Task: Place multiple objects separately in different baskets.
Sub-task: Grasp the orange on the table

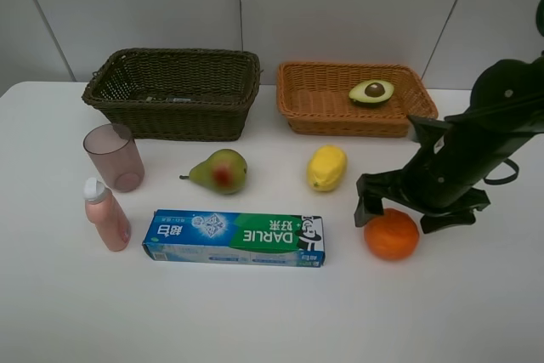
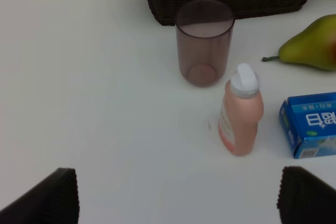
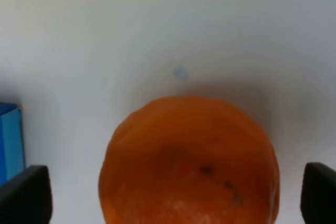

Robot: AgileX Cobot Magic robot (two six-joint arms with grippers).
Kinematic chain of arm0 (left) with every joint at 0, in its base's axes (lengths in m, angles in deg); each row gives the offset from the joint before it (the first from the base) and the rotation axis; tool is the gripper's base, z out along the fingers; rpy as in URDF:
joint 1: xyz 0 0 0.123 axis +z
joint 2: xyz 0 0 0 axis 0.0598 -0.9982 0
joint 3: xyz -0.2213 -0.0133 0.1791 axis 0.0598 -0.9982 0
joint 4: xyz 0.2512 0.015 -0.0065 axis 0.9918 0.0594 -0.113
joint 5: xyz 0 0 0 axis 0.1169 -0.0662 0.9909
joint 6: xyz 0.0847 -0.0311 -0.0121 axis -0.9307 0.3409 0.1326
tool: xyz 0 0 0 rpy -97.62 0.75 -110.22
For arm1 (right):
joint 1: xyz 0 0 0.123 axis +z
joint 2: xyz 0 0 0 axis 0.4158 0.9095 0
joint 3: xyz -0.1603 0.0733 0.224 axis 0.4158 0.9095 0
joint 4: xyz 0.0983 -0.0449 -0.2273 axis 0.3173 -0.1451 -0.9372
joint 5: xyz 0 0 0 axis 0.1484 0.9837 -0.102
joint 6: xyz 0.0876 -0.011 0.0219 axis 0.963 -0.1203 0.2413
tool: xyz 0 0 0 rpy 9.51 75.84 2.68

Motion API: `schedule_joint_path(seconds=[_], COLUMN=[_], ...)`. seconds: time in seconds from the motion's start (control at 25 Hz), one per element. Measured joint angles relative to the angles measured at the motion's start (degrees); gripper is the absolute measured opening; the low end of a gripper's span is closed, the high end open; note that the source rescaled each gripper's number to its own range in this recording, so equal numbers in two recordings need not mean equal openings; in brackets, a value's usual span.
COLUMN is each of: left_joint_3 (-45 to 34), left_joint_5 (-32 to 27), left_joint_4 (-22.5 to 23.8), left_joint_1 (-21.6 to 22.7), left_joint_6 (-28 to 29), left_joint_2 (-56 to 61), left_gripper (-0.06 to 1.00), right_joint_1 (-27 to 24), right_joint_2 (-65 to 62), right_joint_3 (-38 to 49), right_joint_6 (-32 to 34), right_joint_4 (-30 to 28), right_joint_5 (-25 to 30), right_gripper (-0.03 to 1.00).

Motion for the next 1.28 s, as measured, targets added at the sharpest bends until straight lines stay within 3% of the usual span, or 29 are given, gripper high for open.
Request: schedule_joint_path(seconds=[1.28], left_joint_3=[0.0], left_joint_5=[0.0], left_joint_4=[0.0], left_joint_1=[0.0], left_joint_6=[0.0], left_joint_2=[0.0], left_gripper=[1.0], right_joint_1=[0.0], right_joint_2=[3.7], right_joint_3=[0.0], right_joint_6=[-0.7], right_joint_4=[0.0], right_joint_5=[-1.7], right_gripper=[1.0])
